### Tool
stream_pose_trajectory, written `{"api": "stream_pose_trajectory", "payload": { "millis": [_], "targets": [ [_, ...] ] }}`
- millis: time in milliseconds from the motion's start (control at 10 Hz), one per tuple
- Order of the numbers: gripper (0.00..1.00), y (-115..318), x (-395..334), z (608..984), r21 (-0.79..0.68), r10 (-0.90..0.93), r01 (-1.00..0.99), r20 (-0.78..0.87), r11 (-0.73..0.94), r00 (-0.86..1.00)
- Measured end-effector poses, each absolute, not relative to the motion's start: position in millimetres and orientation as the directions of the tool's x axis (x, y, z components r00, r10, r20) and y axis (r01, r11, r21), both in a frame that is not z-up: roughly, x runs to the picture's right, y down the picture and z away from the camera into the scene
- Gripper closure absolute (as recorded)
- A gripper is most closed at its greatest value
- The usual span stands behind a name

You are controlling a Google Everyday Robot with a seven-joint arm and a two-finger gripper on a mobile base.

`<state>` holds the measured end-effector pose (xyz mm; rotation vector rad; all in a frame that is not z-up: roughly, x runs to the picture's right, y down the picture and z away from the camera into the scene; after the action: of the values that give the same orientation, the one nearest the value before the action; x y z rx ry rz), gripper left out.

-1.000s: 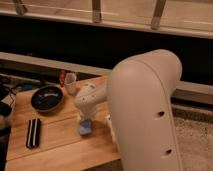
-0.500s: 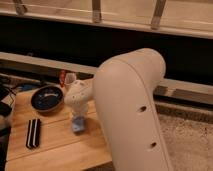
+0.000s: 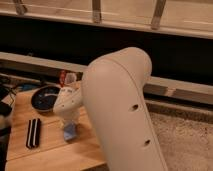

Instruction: Wipe the white sponge on the table

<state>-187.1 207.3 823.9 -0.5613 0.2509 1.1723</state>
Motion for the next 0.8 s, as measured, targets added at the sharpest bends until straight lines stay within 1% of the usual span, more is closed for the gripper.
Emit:
{"api": "stream_pose_trajectory", "payload": {
  "millis": [400, 600, 800],
  "targets": [
    [1.00, 213, -121, 801, -0.218, 0.830, -0.946, -0.459, 0.241, 0.317],
    [1.00, 210, -106, 796, -0.217, 0.836, -0.947, -0.451, 0.236, 0.312],
    [1.00, 210, -101, 800, -0.221, 0.830, -0.945, -0.458, 0.239, 0.317]
  ]
}}
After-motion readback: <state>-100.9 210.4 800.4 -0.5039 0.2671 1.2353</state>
